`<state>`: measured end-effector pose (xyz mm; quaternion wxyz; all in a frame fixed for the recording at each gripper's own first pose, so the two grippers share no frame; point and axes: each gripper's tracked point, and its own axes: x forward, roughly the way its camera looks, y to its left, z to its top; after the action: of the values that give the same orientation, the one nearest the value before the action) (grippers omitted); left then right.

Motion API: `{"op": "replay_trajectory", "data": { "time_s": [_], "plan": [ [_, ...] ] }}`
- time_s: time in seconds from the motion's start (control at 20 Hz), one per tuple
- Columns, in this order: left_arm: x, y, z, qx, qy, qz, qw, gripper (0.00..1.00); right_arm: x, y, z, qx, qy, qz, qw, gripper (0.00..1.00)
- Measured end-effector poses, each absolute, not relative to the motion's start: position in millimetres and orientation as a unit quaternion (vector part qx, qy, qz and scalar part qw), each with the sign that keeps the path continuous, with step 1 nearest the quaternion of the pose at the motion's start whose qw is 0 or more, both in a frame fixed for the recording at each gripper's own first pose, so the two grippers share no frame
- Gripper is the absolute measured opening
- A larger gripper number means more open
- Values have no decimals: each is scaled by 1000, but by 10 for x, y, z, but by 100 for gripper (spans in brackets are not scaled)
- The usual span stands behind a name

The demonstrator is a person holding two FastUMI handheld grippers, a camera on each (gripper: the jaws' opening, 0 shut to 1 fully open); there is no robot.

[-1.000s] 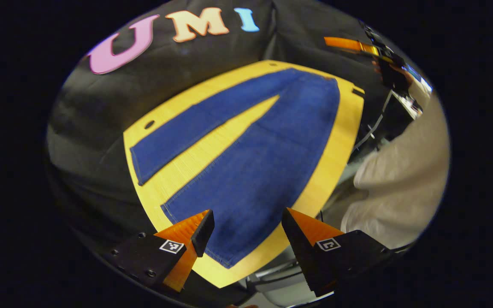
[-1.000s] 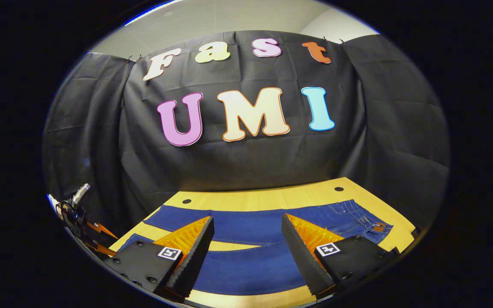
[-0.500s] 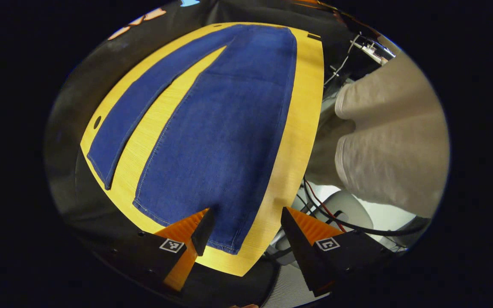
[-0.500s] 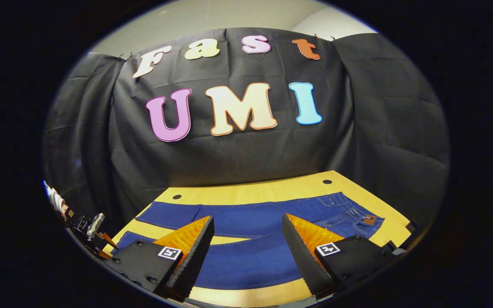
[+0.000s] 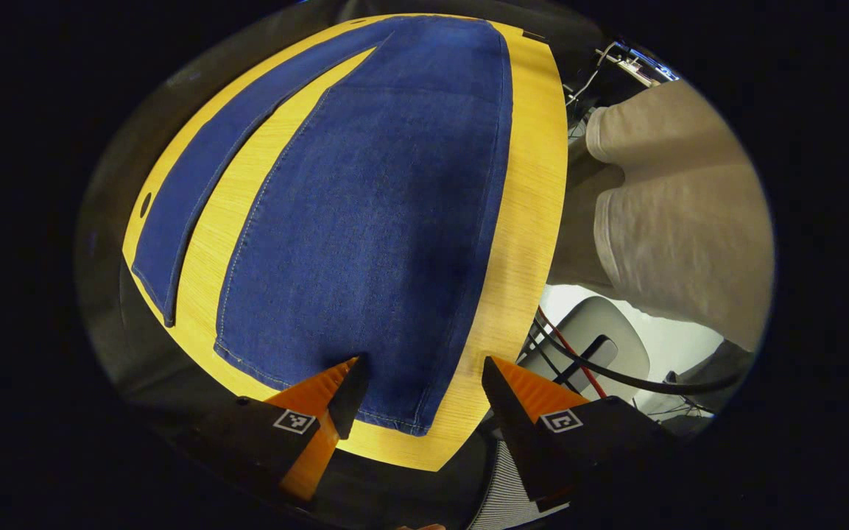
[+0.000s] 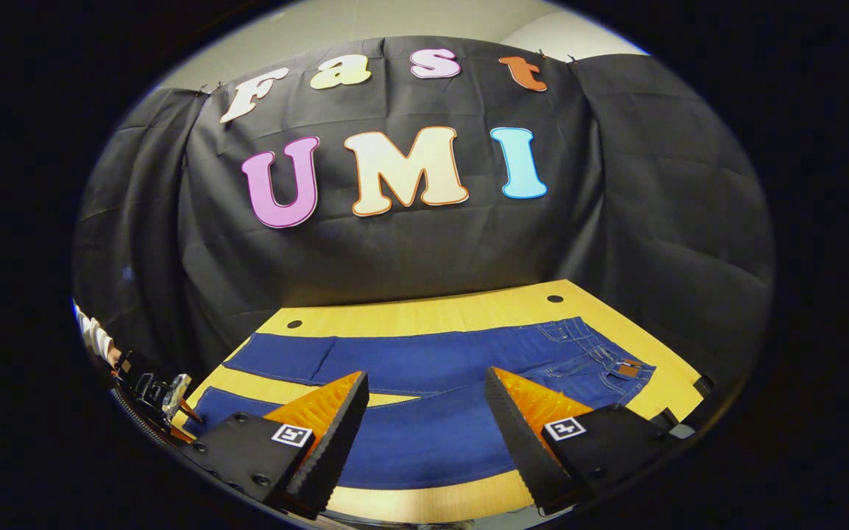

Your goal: Grasp the waist and the cuffs of the jeans and fold them to make the two legs overlap; first hold the waist and fold one-third of the jeans toward the cuffs, then hold the cuffs and fold the remaining one-third in the same direction to finish folding.

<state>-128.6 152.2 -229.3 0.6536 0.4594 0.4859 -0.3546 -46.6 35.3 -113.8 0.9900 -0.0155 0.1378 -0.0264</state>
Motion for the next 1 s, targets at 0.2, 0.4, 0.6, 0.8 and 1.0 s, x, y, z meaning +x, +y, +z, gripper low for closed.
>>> {"op": "replay_trajectory", "data": {
  "time_s": [0.2, 0.4, 0.6, 0.8, 1.0],
  "plan": [
    [-1315, 1514, -2288, 471, 492, -359, 638, 95, -460, 253, -1126, -17, 139, -39, 989, 98],
    [-1309, 1510, -2298, 475, 504, -349, 631, 88, -454, 169, -1169, -7, 143, -49, 988, 98],
    [-1345, 1504, -2311, 483, 509, -344, 624, 94, -415, 156, -1223, 0, 144, -53, 988, 98],
    [-1330, 1510, -2301, 481, 507, -345, 626, 90, -386, 174, -1210, 8, 139, -49, 989, 98],
    [-1223, 1539, -2302, 481, 508, -343, 627, 71, -352, 118, -1216, 6, 145, -48, 988, 98]
  ]
}}
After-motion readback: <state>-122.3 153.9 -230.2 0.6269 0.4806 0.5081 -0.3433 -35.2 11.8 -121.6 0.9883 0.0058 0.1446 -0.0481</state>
